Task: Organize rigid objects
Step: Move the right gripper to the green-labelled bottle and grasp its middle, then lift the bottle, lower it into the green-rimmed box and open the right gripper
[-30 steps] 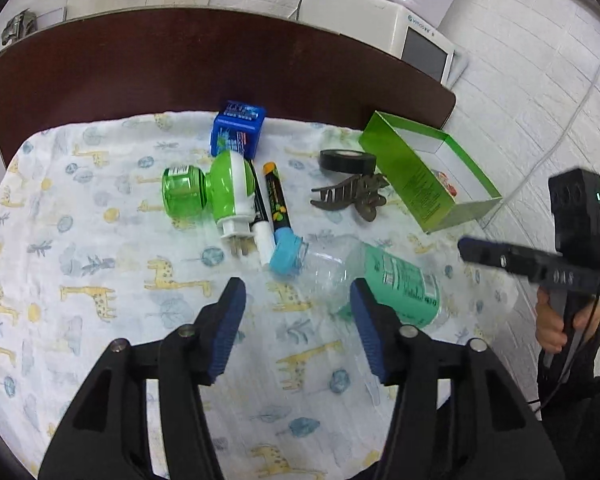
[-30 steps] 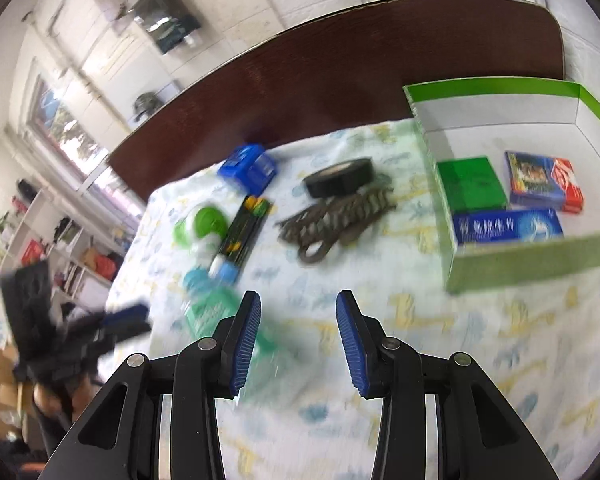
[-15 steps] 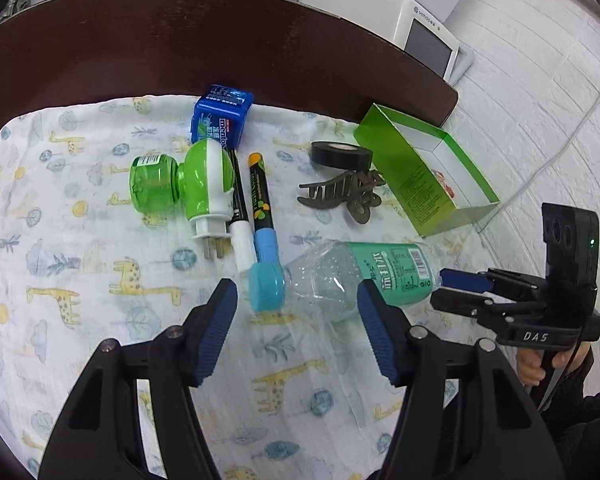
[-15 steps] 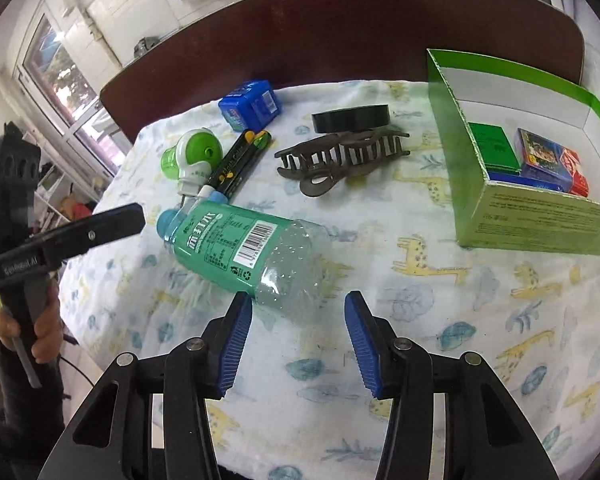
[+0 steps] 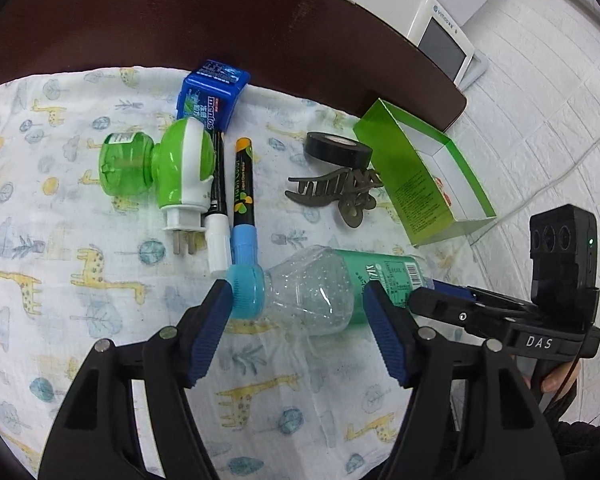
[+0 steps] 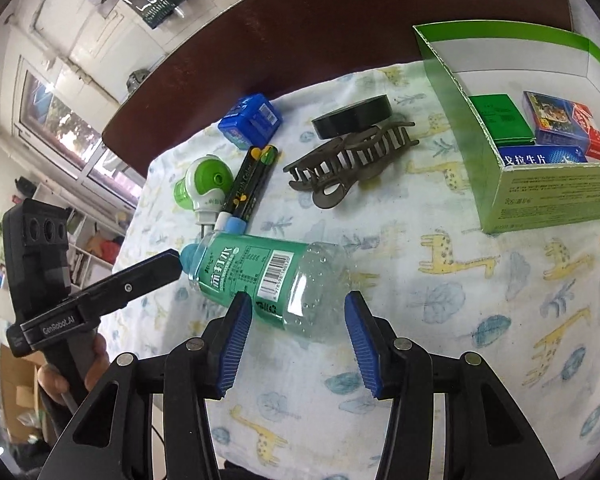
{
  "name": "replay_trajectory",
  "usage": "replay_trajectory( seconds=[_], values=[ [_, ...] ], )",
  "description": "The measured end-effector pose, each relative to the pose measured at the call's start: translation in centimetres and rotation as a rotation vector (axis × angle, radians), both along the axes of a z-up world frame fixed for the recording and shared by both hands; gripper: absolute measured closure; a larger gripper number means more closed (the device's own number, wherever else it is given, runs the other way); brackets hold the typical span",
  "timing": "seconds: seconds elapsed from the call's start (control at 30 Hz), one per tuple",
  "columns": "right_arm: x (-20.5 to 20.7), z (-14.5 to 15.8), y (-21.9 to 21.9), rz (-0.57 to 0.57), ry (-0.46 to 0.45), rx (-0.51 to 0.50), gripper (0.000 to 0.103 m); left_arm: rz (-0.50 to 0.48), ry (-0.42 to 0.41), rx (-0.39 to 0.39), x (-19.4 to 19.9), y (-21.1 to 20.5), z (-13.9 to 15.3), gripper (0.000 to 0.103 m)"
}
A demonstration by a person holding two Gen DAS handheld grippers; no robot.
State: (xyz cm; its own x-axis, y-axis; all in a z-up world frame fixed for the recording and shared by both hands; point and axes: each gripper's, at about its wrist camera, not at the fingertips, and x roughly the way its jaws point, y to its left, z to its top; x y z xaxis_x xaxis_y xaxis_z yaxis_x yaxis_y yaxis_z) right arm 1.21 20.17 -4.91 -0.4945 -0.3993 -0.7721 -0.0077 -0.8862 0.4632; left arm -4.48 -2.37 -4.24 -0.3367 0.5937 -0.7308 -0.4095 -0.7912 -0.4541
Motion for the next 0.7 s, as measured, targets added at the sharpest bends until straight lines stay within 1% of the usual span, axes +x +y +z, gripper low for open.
replay_trajectory(
  seconds=[0.07, 0.17, 0.3, 0.4, 0.57, 0.7],
  values=[
    [-0.5, -0.2, -0.2, -0.004, -0.013, 0.001, 0.052, 0.0, 0.028, -0.048, 0.5, 1.0, -0.3, 0.026],
    [-0.9, -0.2, -0.7, 0.006, 0.005, 0.031, 0.05, 0.001, 0.077, -0.125, 1.5, 2.0, -0.3, 0.024],
    [-0.6, 0.4, -1.2, 0.025, 0.029, 0.087, 0.05, 0.02, 0.078, -0.105, 2.1, 1.7, 0.2, 0.024],
    [-0.1, 1.2, -1.1, 0.034, 0.064, 0.093, 0.05, 0.038, 0.104, -0.09, 2.5, 1.5, 1.6, 0.024],
    [0.9, 3.6, -1.1, 0.046, 0.154, 0.122, 0.05, 0.038, 0.172, -0.103, 3.4, 2.5, 4.1, 0.024],
    [1.3, 5.8, -0.1, 0.038, 0.225, 0.145, 0.049, 0.014, 0.226, -0.098, 3.4, 4.4, 6.4, 0.024]
  ],
)
